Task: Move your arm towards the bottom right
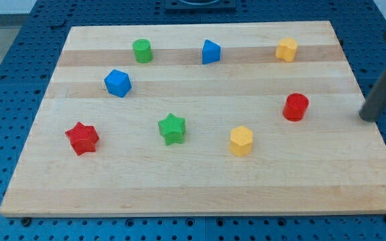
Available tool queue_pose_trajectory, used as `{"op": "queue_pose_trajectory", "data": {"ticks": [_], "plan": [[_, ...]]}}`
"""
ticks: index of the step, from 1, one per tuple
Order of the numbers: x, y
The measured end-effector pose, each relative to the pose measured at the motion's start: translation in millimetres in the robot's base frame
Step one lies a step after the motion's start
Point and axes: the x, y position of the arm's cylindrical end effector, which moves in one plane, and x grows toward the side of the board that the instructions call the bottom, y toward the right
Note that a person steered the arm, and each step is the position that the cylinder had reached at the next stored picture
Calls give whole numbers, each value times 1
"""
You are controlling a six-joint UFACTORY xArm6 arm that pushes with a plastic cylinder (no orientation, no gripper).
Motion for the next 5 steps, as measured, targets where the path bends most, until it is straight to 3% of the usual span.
{"op": "queue_pose_trajectory", "data": {"ticks": [1,4,5], "plan": [[30,-4],[56,-26],[102,-67]]}}
